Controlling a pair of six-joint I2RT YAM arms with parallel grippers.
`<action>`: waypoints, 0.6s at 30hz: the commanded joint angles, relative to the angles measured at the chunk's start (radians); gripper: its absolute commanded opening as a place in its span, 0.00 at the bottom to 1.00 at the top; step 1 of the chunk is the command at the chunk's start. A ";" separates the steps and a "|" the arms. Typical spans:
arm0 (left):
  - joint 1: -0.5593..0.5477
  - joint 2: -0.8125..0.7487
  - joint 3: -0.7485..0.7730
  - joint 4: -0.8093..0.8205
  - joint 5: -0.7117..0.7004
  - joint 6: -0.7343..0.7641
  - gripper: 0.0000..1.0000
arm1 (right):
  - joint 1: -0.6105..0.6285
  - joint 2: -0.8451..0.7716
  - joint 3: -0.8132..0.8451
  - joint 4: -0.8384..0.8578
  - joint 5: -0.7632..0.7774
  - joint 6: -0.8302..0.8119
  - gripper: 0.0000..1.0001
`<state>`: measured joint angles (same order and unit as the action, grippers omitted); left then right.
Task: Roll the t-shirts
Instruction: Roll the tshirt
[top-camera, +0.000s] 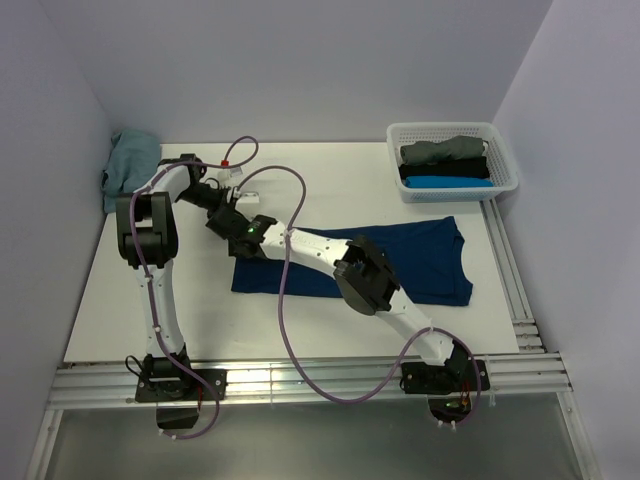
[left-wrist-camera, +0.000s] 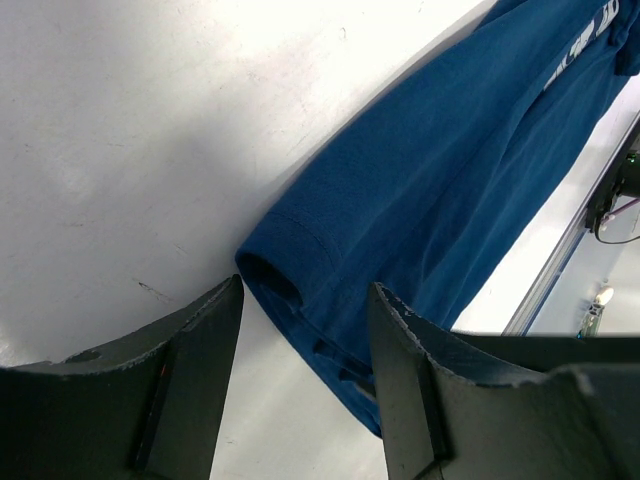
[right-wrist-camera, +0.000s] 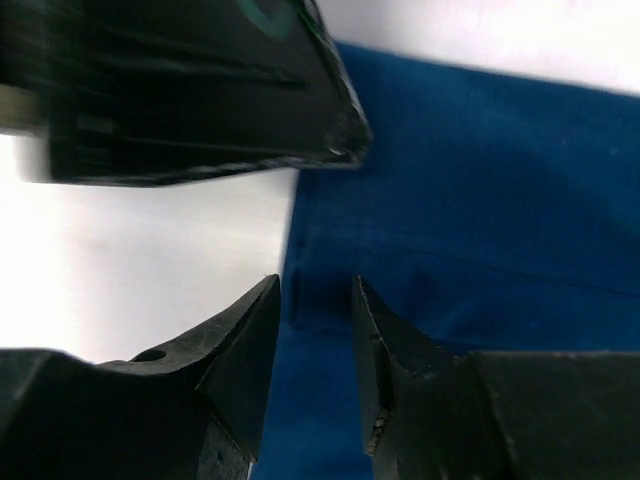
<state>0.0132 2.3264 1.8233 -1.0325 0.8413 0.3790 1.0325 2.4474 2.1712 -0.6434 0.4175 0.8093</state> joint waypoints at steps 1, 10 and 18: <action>-0.005 -0.001 0.004 0.006 -0.001 0.011 0.59 | -0.002 0.021 0.035 -0.021 0.014 -0.002 0.41; -0.004 -0.006 0.007 0.014 0.004 -0.002 0.59 | -0.002 -0.005 -0.010 0.001 0.030 0.011 0.18; -0.004 -0.009 0.005 0.015 0.004 -0.002 0.59 | -0.002 -0.044 -0.053 0.050 0.021 0.013 0.03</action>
<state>0.0132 2.3264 1.8233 -1.0321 0.8429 0.3744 1.0317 2.4752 2.1376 -0.6319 0.4183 0.8150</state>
